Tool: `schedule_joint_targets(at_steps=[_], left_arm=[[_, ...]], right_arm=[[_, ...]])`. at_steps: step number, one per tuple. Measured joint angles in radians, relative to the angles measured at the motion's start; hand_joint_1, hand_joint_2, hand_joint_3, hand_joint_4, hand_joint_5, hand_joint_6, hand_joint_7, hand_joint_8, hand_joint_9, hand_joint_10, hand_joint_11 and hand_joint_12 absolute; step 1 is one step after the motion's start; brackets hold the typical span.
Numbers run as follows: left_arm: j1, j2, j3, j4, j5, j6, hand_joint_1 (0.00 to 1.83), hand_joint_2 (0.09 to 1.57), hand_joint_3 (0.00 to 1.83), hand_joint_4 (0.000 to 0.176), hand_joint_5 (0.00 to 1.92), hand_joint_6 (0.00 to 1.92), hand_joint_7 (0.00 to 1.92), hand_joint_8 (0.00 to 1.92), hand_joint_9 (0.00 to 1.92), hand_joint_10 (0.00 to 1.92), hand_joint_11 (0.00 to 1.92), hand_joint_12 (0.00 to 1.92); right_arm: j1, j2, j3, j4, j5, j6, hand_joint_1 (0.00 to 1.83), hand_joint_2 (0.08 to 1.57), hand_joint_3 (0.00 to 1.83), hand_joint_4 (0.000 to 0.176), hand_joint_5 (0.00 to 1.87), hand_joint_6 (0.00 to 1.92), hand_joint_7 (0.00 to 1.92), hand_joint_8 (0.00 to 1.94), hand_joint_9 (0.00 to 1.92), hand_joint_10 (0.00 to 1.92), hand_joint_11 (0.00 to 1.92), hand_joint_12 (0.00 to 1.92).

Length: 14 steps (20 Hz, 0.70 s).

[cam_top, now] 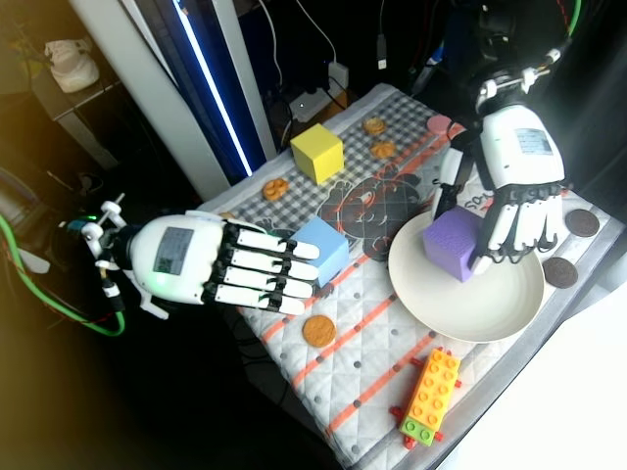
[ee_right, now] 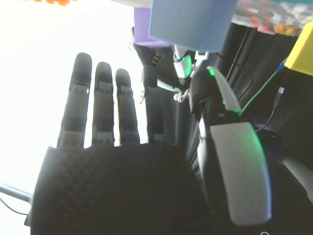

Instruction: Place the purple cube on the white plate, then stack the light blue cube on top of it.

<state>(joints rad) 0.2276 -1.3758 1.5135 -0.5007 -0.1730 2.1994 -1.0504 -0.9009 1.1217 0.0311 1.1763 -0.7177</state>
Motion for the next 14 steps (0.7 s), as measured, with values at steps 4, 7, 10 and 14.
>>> schedule_joint_targets(at_steps=[4, 7, 10, 14], left_arm=[[0.007, 0.0, 0.002, -0.034, 0.002, 0.015, 0.84, 0.97, 0.0, 0.176, 0.19, 0.0, 0.37, 0.0, 0.38, 0.1, 0.0, 1.1], [0.014, -0.006, 0.007, -0.045, -0.006, 0.015, 0.8, 0.95, 0.0, 0.176, 0.15, 0.0, 0.29, 0.0, 0.35, 0.01, 0.0, 0.9], [0.032, 0.016, -0.032, -0.066, -0.032, 0.018, 0.75, 0.92, 0.0, 0.176, 0.04, 0.0, 0.17, 0.0, 0.21, 0.0, 0.0, 0.62], [0.092, 0.134, -0.183, 0.02, -0.151, -0.127, 0.68, 0.86, 0.0, 0.176, 0.0, 0.0, 0.07, 0.0, 0.18, 0.0, 0.0, 0.81]], right_arm=[[0.0, -0.003, 0.0, -0.002, 0.0, 0.0, 0.44, 1.33, 0.0, 0.052, 0.31, 0.0, 0.2, 0.0, 0.24, 0.01, 0.19, 0.44], [0.0, -0.003, 0.0, -0.001, 0.0, 0.001, 0.5, 1.33, 0.0, 0.055, 0.3, 0.0, 0.18, 0.0, 0.2, 0.0, 0.15, 0.35], [0.001, -0.005, 0.0, -0.002, -0.001, 0.005, 0.49, 1.33, 0.0, 0.062, 0.29, 0.0, 0.19, 0.0, 0.23, 0.01, 0.19, 0.35], [0.044, -0.005, 0.001, 0.001, -0.002, 0.006, 0.48, 1.24, 0.0, 0.055, 0.3, 0.0, 0.22, 0.0, 0.2, 0.01, 0.15, 0.31]])
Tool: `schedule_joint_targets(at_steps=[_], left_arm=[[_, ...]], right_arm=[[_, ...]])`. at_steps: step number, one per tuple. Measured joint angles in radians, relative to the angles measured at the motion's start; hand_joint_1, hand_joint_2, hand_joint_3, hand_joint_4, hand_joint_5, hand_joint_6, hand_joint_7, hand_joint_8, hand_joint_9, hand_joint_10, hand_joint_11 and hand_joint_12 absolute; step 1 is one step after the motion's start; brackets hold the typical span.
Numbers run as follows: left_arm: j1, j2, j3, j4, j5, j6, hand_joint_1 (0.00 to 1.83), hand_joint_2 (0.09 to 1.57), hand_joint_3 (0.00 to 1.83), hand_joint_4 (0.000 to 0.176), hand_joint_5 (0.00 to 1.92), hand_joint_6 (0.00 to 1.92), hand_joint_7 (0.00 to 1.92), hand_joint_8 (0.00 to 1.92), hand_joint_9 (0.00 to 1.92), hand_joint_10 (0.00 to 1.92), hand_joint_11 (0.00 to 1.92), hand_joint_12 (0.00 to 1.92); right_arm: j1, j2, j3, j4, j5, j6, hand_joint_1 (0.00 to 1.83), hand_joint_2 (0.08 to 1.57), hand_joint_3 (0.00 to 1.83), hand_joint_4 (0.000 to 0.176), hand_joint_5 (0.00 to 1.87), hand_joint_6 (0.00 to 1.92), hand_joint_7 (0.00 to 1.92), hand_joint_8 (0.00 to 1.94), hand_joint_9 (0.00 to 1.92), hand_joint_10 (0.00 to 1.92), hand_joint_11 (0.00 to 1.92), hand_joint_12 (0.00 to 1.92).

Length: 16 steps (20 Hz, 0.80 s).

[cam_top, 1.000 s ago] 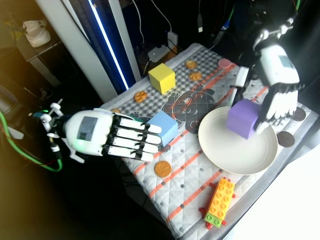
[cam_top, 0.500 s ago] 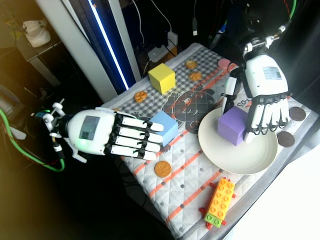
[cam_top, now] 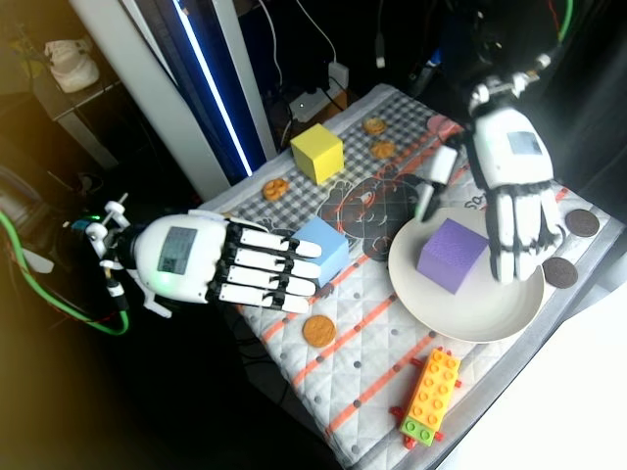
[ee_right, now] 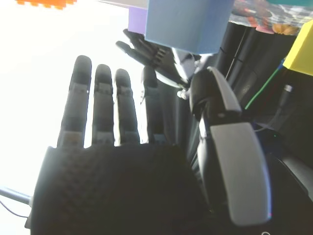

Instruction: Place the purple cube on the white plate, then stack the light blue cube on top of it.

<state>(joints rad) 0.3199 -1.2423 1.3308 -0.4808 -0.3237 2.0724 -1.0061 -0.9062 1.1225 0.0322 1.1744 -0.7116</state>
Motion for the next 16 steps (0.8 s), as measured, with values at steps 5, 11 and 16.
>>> schedule_joint_targets(at_steps=[5, 11, 16], left_arm=[[0.124, 0.13, -0.156, 0.064, -0.14, -0.11, 0.66, 0.86, 0.0, 0.176, 0.0, 0.0, 0.03, 0.0, 0.09, 0.0, 0.0, 0.5], [0.312, 0.253, -0.326, 0.082, -0.313, -0.221, 0.84, 0.8, 0.0, 0.176, 0.0, 0.0, 0.02, 0.0, 0.02, 0.0, 0.0, 0.04], [0.425, 0.303, -0.426, 0.093, -0.412, -0.257, 0.93, 0.78, 0.0, 0.176, 0.0, 0.0, 0.0, 0.0, 0.0, 0.0, 0.0, 0.0]], right_arm=[[0.054, -0.029, 0.0, -0.013, -0.005, 0.002, 0.53, 0.96, 0.0, 0.137, 0.11, 0.0, 0.03, 0.0, 0.1, 0.0, 0.08, 0.42], [0.105, -0.092, 0.05, -0.04, -0.113, 0.035, 0.58, 0.89, 0.0, 0.165, 0.06, 0.0, 0.16, 0.0, 0.24, 0.02, 0.1, 0.92], [0.112, -0.105, 0.083, -0.033, -0.187, 0.05, 0.73, 0.94, 0.0, 0.082, 0.22, 0.01, 0.36, 0.01, 0.46, 0.03, 0.1, 1.11]])
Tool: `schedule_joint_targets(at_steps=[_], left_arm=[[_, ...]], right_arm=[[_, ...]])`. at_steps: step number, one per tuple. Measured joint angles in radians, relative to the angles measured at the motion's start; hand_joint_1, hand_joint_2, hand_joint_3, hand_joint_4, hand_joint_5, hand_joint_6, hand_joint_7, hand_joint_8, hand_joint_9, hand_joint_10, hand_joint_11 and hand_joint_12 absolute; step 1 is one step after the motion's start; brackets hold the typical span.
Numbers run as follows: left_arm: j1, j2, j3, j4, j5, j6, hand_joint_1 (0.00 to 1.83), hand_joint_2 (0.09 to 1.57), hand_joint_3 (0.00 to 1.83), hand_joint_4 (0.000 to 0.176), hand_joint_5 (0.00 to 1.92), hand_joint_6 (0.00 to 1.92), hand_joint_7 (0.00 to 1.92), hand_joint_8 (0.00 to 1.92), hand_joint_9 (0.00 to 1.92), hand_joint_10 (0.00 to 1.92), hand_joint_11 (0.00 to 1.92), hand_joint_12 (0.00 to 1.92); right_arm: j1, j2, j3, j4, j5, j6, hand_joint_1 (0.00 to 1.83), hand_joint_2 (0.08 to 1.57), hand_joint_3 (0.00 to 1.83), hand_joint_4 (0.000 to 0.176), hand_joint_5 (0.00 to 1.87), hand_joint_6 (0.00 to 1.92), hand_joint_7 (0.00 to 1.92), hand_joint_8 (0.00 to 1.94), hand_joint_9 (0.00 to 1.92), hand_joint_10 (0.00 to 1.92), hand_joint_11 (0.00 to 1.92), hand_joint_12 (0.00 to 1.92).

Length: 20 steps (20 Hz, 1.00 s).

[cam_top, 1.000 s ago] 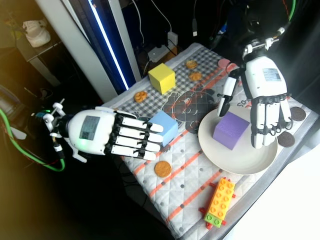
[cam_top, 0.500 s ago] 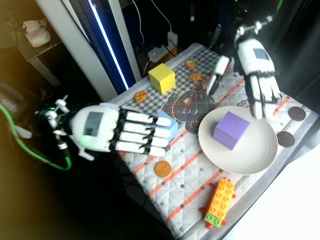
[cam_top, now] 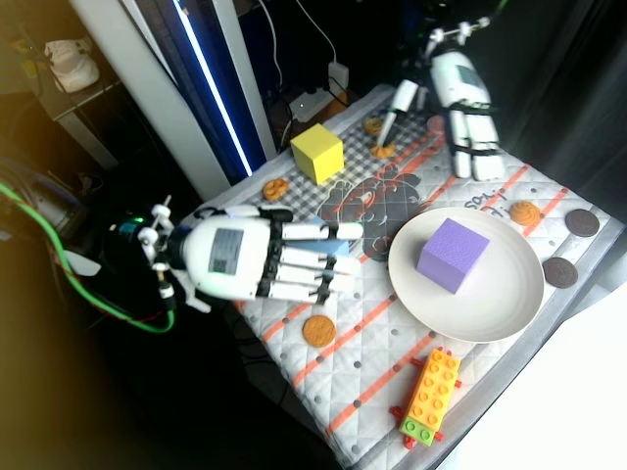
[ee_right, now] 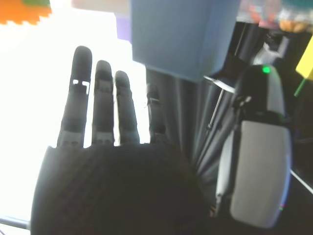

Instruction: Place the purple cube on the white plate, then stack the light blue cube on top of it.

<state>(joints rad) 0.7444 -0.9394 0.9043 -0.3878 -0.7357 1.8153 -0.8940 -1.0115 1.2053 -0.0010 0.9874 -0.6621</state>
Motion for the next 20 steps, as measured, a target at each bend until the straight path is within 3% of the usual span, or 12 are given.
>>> schedule_joint_targets(at_steps=[2, 3, 4, 8, 9, 10, 11, 13, 15, 17, 19, 20], left_arm=[[0.011, 0.016, -0.018, 0.005, -0.033, -0.002, 0.93, 0.79, 0.0, 0.176, 0.0, 0.0, 0.0, 0.0, 0.0, 0.0, 0.0, 0.0], [0.015, 0.023, -0.021, 0.005, -0.058, -0.006, 0.87, 0.82, 0.01, 0.176, 0.0, 0.0, 0.01, 0.01, 0.01, 0.0, 0.0, 0.0], [0.019, 0.026, -0.021, 0.005, -0.075, -0.016, 0.88, 0.83, 0.01, 0.176, 0.0, 0.0, 0.01, 0.0, 0.0, 0.0, 0.0, 0.0], [0.029, 0.027, -0.021, -0.002, -0.08, -0.034, 0.88, 0.83, 0.01, 0.176, 0.0, 0.0, 0.0, 0.0, 0.0, 0.0, 0.0, 0.0], [0.032, 0.027, -0.021, -0.006, -0.08, -0.042, 0.88, 0.83, 0.01, 0.176, 0.0, 0.0, 0.01, 0.0, 0.0, 0.0, 0.0, 0.0], [0.034, 0.027, -0.021, -0.008, -0.08, -0.05, 0.9, 0.83, 0.0, 0.176, 0.0, 0.0, 0.01, 0.0, 0.0, 0.0, 0.0, 0.0], [0.034, 0.027, -0.021, -0.01, -0.08, -0.053, 0.91, 0.83, 0.0, 0.176, 0.0, 0.0, 0.01, 0.0, 0.0, 0.0, 0.0, 0.0], [0.041, 0.035, -0.021, 0.005, -0.084, -0.082, 0.89, 0.86, 0.01, 0.176, 0.0, 0.0, 0.02, 0.01, 0.01, 0.0, 0.0, 0.0], [0.058, 0.053, -0.019, 0.007, -0.093, -0.156, 0.85, 0.88, 0.02, 0.176, 0.0, 0.0, 0.0, 0.0, 0.0, 0.0, 0.0, 0.0], [0.058, 0.053, -0.015, 0.009, -0.094, -0.167, 0.81, 0.89, 0.02, 0.176, 0.0, 0.0, 0.0, 0.0, 0.0, 0.0, 0.0, 0.0], [0.058, 0.053, -0.01, 0.007, -0.093, -0.168, 0.83, 0.89, 0.01, 0.176, 0.0, 0.0, 0.0, 0.0, 0.02, 0.01, 0.0, 0.0], [0.058, 0.053, -0.009, 0.007, -0.092, -0.167, 0.83, 0.89, 0.01, 0.176, 0.0, 0.0, 0.0, 0.0, 0.02, 0.01, 0.0, 0.0]], right_arm=[[0.016, -0.006, 0.006, -0.002, -0.014, 0.0, 0.74, 0.96, 0.0, 0.062, 0.28, 0.01, 0.39, 0.01, 0.47, 0.02, 0.1, 1.07], [0.022, -0.014, 0.009, -0.002, -0.014, 0.0, 0.75, 0.98, 0.0, 0.018, 0.46, 0.01, 0.49, 0.0, 0.55, 0.01, 0.23, 0.84], [0.031, -0.019, 0.011, -0.006, -0.024, 0.001, 0.73, 0.99, 0.0, 0.023, 0.48, 0.0, 0.52, 0.0, 0.57, 0.0, 0.26, 0.79], [0.059, -0.026, 0.015, -0.037, -0.025, 0.004, 0.8, 1.04, 0.0, 0.0, 0.7, 0.02, 0.79, 0.03, 0.74, 0.06, 0.21, 1.28], [0.059, -0.027, 0.018, -0.037, -0.027, 0.008, 0.9, 1.07, 0.0, 0.0, 0.85, 0.03, 0.89, 0.47, 0.68, 1.13, 0.4, 1.78], [0.059, -0.03, 0.024, -0.038, -0.028, 0.023, 1.11, 1.09, 0.0, 0.0, 1.0, 0.7, 0.93, 1.44, 0.99, 1.76, 0.96, 1.89], [0.059, -0.031, 0.029, -0.038, -0.023, 0.041, 1.15, 1.11, 0.01, 0.0, 0.97, 0.93, 0.8, 1.64, 0.88, 1.89, 0.94, 1.92], [0.085, -0.032, 0.048, -0.074, -0.031, 0.09, 1.22, 1.18, 0.0, 0.0, 0.86, 1.0, 0.86, 1.42, 0.71, 1.54, 0.64, 1.83], [0.157, -0.032, 0.059, -0.114, -0.042, 0.114, 1.23, 1.14, 0.0, 0.0, 0.86, 1.04, 1.01, 1.09, 0.91, 1.08, 0.79, 1.42], [0.189, -0.032, 0.064, -0.127, -0.032, 0.121, 1.22, 1.13, 0.0, 0.0, 0.98, 0.89, 0.95, 1.16, 0.81, 1.06, 0.61, 1.54], [0.227, -0.044, 0.079, -0.14, -0.02, 0.129, 1.2, 1.13, 0.0, 0.037, 0.95, 1.07, 0.94, 1.03, 0.81, 0.72, 0.58, 1.34], [0.24, -0.052, 0.089, -0.143, -0.023, 0.129, 1.21, 1.12, 0.0, 0.017, 0.91, 1.1, 1.03, 0.9, 0.92, 0.62, 0.69, 1.22]])
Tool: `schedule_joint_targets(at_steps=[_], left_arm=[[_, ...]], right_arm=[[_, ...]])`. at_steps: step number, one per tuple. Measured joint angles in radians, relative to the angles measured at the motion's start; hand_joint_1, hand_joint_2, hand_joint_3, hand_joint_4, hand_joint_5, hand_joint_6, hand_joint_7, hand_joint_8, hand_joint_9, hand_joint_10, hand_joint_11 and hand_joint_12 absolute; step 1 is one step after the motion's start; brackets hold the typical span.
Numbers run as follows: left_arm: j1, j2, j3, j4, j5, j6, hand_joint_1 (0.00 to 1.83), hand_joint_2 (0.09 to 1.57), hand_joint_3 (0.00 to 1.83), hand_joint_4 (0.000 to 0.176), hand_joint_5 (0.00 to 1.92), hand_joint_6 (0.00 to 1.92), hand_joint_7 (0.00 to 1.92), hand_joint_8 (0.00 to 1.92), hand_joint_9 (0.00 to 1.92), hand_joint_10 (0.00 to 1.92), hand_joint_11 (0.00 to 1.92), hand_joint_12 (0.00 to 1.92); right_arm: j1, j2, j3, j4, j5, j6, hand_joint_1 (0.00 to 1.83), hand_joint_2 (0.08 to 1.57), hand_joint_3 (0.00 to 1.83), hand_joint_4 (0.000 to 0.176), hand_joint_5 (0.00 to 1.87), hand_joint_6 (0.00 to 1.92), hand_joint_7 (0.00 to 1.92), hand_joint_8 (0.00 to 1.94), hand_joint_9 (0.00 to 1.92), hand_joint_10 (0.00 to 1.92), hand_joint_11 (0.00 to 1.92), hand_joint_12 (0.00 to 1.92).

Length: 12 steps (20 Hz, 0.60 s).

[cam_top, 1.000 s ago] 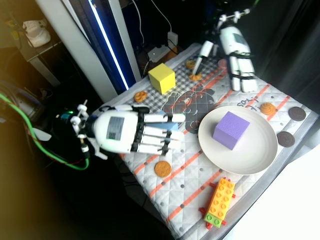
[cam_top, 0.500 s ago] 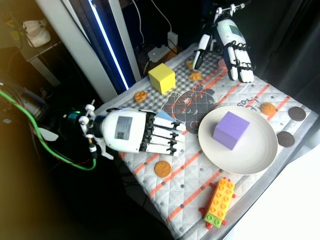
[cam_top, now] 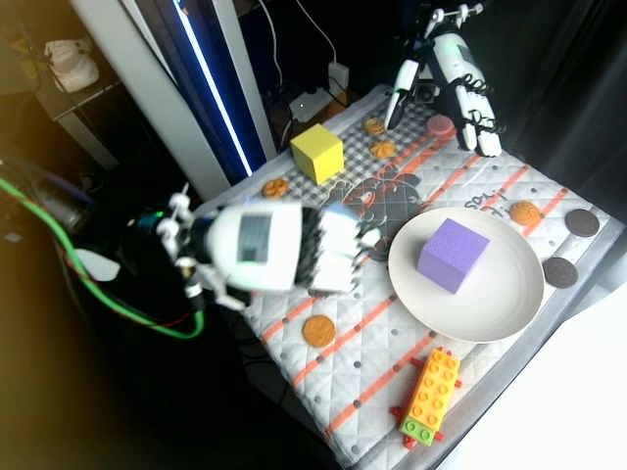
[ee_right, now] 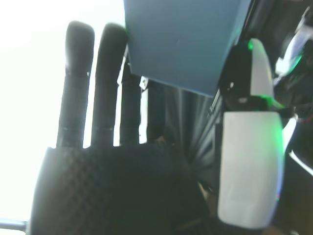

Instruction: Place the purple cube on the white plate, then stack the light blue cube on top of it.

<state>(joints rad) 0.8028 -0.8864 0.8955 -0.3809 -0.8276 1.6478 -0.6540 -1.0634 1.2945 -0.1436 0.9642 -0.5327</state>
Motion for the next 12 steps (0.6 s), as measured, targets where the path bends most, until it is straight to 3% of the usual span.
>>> schedule_joint_targets(at_steps=[2, 3, 4, 5, 7, 8, 10, 12], left_arm=[[0.0, 0.0, 0.0, 0.001, 0.0, 0.0, 0.87, 0.87, 0.0, 0.176, 0.0, 0.0, 0.0, 0.0, 0.03, 0.01, 0.0, 0.0], [0.0, 0.0, 0.0, 0.007, 0.002, 0.0, 0.89, 0.87, 0.0, 0.176, 0.0, 0.0, 0.0, 0.0, 0.02, 0.0, 0.0, 0.0], [0.0, 0.0, 0.0, 0.006, 0.004, 0.0, 0.87, 0.87, 0.0, 0.176, 0.0, 0.0, 0.0, 0.0, 0.02, 0.0, 0.0, 0.0], [0.0, 0.0, 0.002, 0.007, 0.005, 0.0, 0.87, 0.86, 0.0, 0.176, 0.0, 0.0, 0.0, 0.0, 0.01, 0.0, 0.0, 0.0], [-0.002, -0.003, 0.011, 0.004, 0.008, -0.001, 0.9, 0.86, 0.0, 0.176, 0.02, 0.01, 0.01, 0.0, 0.02, 0.0, 0.0, 0.0], [-0.005, -0.008, 0.016, 0.003, 0.01, 0.0, 0.9, 0.86, 0.0, 0.176, 0.01, 0.0, 0.01, 0.0, 0.02, 0.01, 0.0, 0.0], [-0.011, -0.018, 0.023, 0.001, 0.021, 0.0, 0.88, 0.85, 0.0, 0.176, 0.0, 0.0, 0.0, 0.0, 0.03, 0.01, 0.0, 0.0], [-0.011, -0.027, 0.025, 0.003, 0.027, -0.001, 0.87, 0.86, 0.0, 0.176, 0.0, 0.0, 0.0, 0.0, 0.02, 0.0, 0.0, 0.0]], right_arm=[[0.032, -0.034, 0.045, 0.005, -0.009, 0.016, 1.22, 1.11, 0.0, 0.026, 0.94, 1.04, 1.03, 0.92, 1.0, 0.53, 0.71, 1.14], [0.055, -0.05, 0.064, 0.011, -0.026, 0.016, 1.21, 1.11, 0.0, 0.036, 0.97, 1.02, 1.0, 0.95, 0.96, 0.51, 0.62, 1.17], [0.086, -0.068, 0.088, 0.012, -0.054, 0.017, 1.21, 1.12, 0.0, 0.021, 0.97, 1.06, 0.95, 0.98, 0.92, 0.5, 0.56, 1.21], [0.123, -0.089, 0.111, 0.011, -0.08, 0.017, 1.21, 1.13, 0.0, 0.014, 0.98, 1.06, 0.94, 0.99, 0.91, 0.53, 0.54, 1.24], [0.18, -0.128, 0.148, 0.0, -0.12, 0.017, 1.22, 1.11, 0.0, 0.024, 1.0, 1.02, 0.97, 0.97, 0.91, 0.66, 0.59, 1.33], [0.194, -0.14, 0.159, -0.002, -0.131, 0.018, 1.22, 1.11, 0.0, 0.02, 1.01, 1.01, 0.97, 0.97, 0.89, 0.69, 0.58, 1.38], [0.209, -0.169, 0.182, -0.007, -0.15, 0.019, 1.21, 1.12, 0.0, 0.037, 0.98, 1.01, 0.97, 1.0, 0.88, 0.79, 0.67, 1.4], [0.222, -0.198, 0.203, -0.01, -0.18, 0.019, 1.22, 1.1, 0.0, 0.036, 1.01, 0.93, 1.0, 0.99, 0.93, 0.87, 0.74, 1.48]])
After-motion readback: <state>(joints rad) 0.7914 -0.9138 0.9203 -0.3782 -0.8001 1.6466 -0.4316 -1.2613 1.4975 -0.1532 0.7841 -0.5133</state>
